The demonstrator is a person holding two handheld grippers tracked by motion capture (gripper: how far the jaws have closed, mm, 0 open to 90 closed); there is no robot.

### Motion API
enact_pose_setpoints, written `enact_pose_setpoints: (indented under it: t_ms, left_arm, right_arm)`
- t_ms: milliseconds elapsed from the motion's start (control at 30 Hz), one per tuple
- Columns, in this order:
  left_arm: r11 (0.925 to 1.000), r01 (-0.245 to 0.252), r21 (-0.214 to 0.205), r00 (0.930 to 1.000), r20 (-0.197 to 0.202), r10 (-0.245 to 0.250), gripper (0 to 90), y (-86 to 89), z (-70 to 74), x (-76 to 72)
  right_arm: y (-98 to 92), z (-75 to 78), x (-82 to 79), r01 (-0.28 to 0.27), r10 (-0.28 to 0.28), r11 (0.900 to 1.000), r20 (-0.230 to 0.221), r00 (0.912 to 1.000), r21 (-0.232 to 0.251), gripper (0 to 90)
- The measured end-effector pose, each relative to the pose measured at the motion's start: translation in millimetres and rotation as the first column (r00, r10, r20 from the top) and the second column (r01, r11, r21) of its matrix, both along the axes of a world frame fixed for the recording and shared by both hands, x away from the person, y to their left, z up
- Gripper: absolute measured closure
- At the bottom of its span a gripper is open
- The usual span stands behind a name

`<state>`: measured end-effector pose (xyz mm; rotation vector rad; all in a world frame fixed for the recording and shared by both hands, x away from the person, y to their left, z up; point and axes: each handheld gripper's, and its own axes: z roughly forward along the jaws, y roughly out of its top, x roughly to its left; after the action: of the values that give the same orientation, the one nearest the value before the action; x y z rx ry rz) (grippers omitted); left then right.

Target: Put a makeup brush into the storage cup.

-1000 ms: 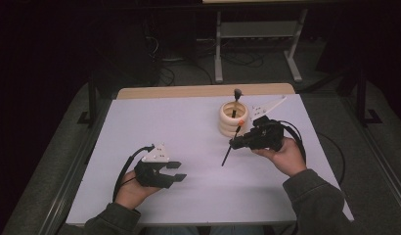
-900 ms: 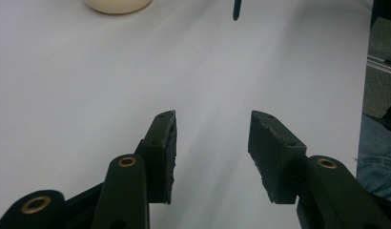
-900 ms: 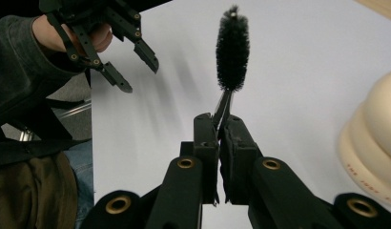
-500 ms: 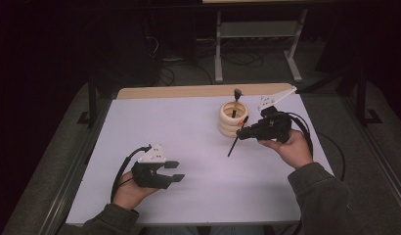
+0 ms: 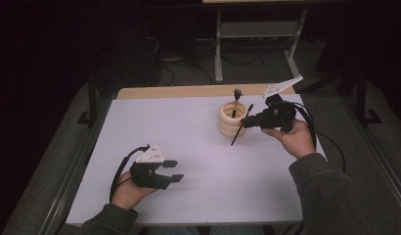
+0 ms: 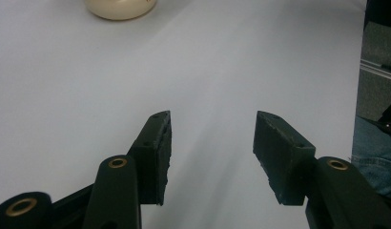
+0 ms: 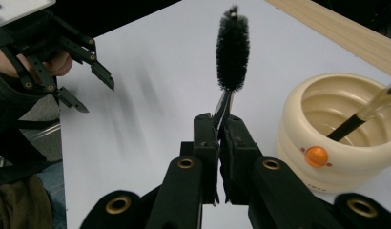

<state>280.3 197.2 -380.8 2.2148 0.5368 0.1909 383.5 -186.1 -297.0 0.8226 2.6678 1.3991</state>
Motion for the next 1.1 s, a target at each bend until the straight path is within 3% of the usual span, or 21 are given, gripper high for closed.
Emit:
enact_pose_setpoints:
  t_ms: [333, 533, 1100]
  left_arm:
    - [0.9999, -0.008, -0.013, 1.0, 0.001, 0.009, 45.8, 2.2, 2.2, -0.6]
    - [0.9998, -0.01, -0.02, 0.9999, 0.007, 0.01, 45.6, 3.4, 3.2, -0.5]
    - [0.9995, -0.021, -0.024, 0.9998, 0.0, 0.021, 44.5, 9.8, 2.6, 1.6]
  right_arm:
    - [-2.9, 6.1, 9.2, 0.025, -0.026, 0.9997, -0.012, 0.9996, -0.006, 84.7]
    - [-4.3, 15.2, 19.5, 0.044, -0.044, 0.9988, 0.008, 0.999, -0.019, 84.7]
    - [-8.4, 28.8, 36.1, 0.089, -0.089, 0.9956, 0.008, 0.996, -0.029, 84.7]
